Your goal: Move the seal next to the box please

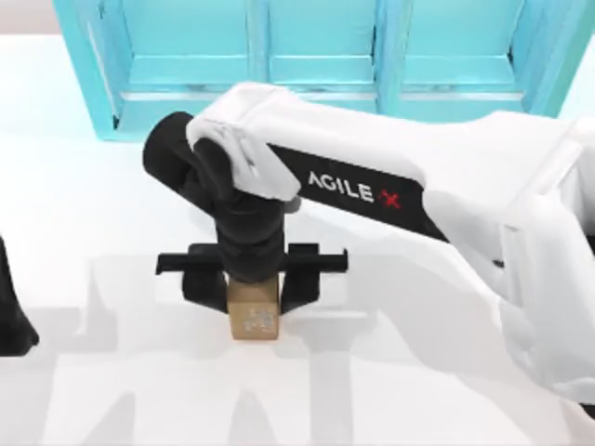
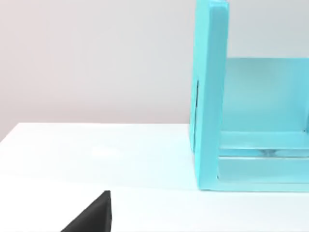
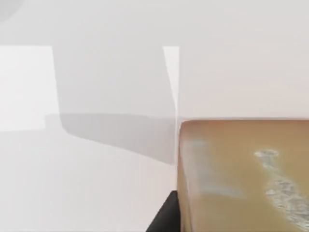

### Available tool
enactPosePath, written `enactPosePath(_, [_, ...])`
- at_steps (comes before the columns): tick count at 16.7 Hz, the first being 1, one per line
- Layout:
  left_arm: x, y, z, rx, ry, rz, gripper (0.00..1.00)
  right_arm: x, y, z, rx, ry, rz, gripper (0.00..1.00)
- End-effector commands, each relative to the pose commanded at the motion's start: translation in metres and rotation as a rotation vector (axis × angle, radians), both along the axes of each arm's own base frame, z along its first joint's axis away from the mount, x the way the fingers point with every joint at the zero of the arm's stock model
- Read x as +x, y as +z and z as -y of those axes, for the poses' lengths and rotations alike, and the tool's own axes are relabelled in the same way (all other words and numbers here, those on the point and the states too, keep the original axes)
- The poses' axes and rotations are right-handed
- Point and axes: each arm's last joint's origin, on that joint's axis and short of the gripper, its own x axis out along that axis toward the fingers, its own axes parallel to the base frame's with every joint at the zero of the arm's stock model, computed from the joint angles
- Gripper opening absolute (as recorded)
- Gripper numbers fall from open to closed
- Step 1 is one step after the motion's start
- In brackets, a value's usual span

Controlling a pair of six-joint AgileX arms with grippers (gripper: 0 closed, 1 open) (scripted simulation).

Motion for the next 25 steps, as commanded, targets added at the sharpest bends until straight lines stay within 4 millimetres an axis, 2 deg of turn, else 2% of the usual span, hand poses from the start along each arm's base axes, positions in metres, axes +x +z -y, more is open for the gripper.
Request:
enactPosePath(5, [0.0, 0.0, 0.0, 0.0, 0.0, 0.0, 1.0, 0.001, 0.003, 0.001, 0.0, -0.005, -0.001, 0.0])
enactPosePath(12, [0.0, 0.0, 0.0, 0.0, 0.0, 0.0, 1.0, 0.002, 0.047, 0.001, 0.002, -0.005, 0.001, 0.0])
enactPosePath(19, [0.0, 0.0, 0.0, 0.0, 0.0, 0.0, 1.0, 0.001, 0.05, 0.003, -0.004, 0.005, -0.004, 0.0])
enactPosePath(22, [0.0, 0.0, 0.0, 0.0, 0.0, 0.0, 1.0, 0.005, 0.068, 0.029, -0.009, 0.049, -0.007, 0.0])
enactPosePath(25, [0.0, 0.0, 0.0, 0.0, 0.0, 0.0, 1.0, 0.007, 0.097, 0.079, -0.008, 0.058, -0.008, 0.0])
